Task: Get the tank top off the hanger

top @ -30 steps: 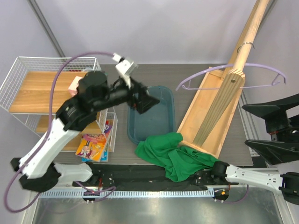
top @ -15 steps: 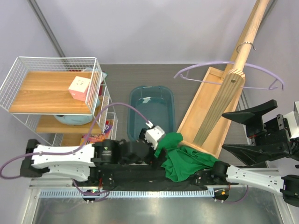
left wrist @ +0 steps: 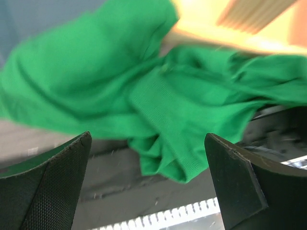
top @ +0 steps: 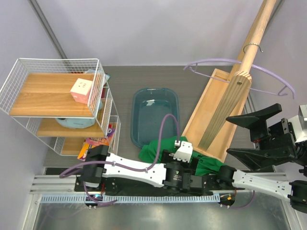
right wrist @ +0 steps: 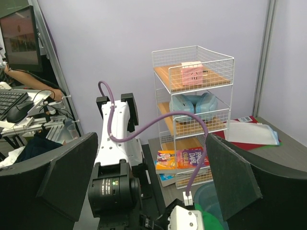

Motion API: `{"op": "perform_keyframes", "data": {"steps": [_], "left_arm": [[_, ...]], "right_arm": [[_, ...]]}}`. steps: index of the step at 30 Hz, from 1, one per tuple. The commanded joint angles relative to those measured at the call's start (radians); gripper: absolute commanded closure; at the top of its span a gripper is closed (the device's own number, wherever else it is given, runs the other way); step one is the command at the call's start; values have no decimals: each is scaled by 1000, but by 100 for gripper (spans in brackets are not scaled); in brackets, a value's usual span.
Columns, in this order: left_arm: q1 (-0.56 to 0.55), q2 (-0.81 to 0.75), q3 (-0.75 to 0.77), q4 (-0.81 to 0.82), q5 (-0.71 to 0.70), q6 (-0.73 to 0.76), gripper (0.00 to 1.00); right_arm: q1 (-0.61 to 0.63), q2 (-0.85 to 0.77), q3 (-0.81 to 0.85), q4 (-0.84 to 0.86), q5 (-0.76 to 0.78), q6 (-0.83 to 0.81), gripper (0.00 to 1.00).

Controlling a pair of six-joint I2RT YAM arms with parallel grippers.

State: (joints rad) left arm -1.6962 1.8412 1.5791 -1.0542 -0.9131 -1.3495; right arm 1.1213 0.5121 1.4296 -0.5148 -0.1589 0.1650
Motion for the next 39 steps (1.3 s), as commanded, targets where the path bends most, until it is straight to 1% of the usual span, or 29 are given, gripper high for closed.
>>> {"op": "perform_keyframes", "data": {"steps": [1,2,4,5,6,8,10,11,12,13,14,17,18,21,22,24,25,27,29,33,34,39], "left_arm": [[24,13,13,-193,95,-278,0],[24,10,6,-201,98,-331,0],[24,-25,-54,-161,129,-356,0],[26,-43,-77,-144,138,-406,0],[27,-57,-100,-118,154,-422,0],[58,-98,-190,9,178,-422,0],[107,-114,-249,138,241,-415,0],[116,-112,-263,149,238,-422,0],[118,-103,-252,142,217,-437,0],[119,-93,-236,116,162,-450,0],[121,-67,-213,84,145,-454,0],[128,-22,-150,82,117,-456,0],[127,7,-119,83,115,-459,0],[139,62,-106,88,193,-493,0],[138,67,-105,67,204,-538,0],[138,70,-96,-33,204,-598,0],[138,72,-73,-70,195,-652,0],[121,72,-48,-154,143,-680,0],[115,73,-42,-174,129,-718,0],[128,63,-126,-75,172,-721,0],[133,55,-145,-22,172,-717,0],[153,35,-223,101,155,-679,0]], "right_arm": [[-5,-10,-23,53,4,14,0],[-5,-14,-26,53,4,14,0],[-5,-18,-38,56,5,16,0],[-5,-21,-43,61,4,16,0],[-5,-24,-60,73,2,18,0],[-5,-27,-75,85,-8,21,0],[-5,-26,-86,93,-10,24,0],[-5,-24,-86,91,-10,25,0],[-5,-24,-84,93,-11,28,0],[-5,-26,-83,91,-11,30,1],[-5,-27,-81,93,-13,30,0],[-5,-30,-80,94,-18,28,0],[-5,-30,-81,94,-16,30,0],[-5,-27,-80,93,-10,27,0],[-5,-24,-78,91,-10,28,0],[-5,-24,-72,82,-13,28,0],[-5,-27,-74,82,-14,28,0],[-6,-41,-81,84,-11,30,0],[-5,-47,-95,91,-7,31,0],[-5,-57,-104,99,-8,36,0],[-5,-57,-107,101,-7,37,0],[-3,-52,-109,104,-8,41,0]]}}
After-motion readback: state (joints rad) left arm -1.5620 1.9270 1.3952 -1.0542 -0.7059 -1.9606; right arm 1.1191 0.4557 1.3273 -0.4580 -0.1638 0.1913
